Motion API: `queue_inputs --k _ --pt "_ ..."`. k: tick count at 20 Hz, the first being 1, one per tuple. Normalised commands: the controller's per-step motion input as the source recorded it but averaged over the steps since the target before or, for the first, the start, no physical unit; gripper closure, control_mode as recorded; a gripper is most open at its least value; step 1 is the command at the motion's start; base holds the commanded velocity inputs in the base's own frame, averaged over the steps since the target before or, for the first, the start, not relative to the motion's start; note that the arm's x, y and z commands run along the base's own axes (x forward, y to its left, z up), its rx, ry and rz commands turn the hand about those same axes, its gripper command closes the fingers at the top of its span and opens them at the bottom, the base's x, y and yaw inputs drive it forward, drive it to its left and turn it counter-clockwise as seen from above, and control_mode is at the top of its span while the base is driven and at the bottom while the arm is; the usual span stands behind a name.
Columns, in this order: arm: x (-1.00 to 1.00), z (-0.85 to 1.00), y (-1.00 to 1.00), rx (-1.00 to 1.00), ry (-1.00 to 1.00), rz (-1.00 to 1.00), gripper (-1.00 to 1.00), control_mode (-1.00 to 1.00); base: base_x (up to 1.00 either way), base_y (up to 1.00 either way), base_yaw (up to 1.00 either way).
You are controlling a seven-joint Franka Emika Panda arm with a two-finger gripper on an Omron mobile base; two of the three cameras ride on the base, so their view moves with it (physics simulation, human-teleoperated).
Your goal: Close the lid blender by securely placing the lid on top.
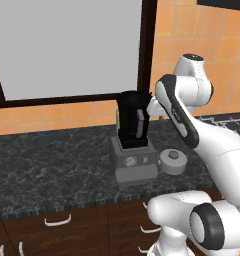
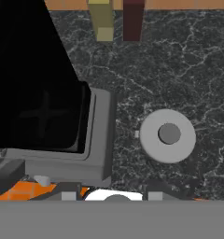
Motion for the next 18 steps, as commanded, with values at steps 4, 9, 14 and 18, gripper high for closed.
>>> queue_inputs --k 4,9,14,18 --pt "-0.33 -0.04 -0.04 0.02 -0.04 -0.01 -1.0 -1.0 0.0 0.0 0.0" --pt "-0.18 -0.25 -0.58 0.11 0.03 -0.25 -1.0 -1.0 0.0 0.0 0.0" --pt "0.0 -0.51 -0.81 0.08 0.17 -0.14 -1.0 -1.0 0.0 0.0 0.0" --pt "0.11 -0.72 -0.11 0.0 0.18 -0.09 -1.0 -1.0 0.0 0.0 0.0"
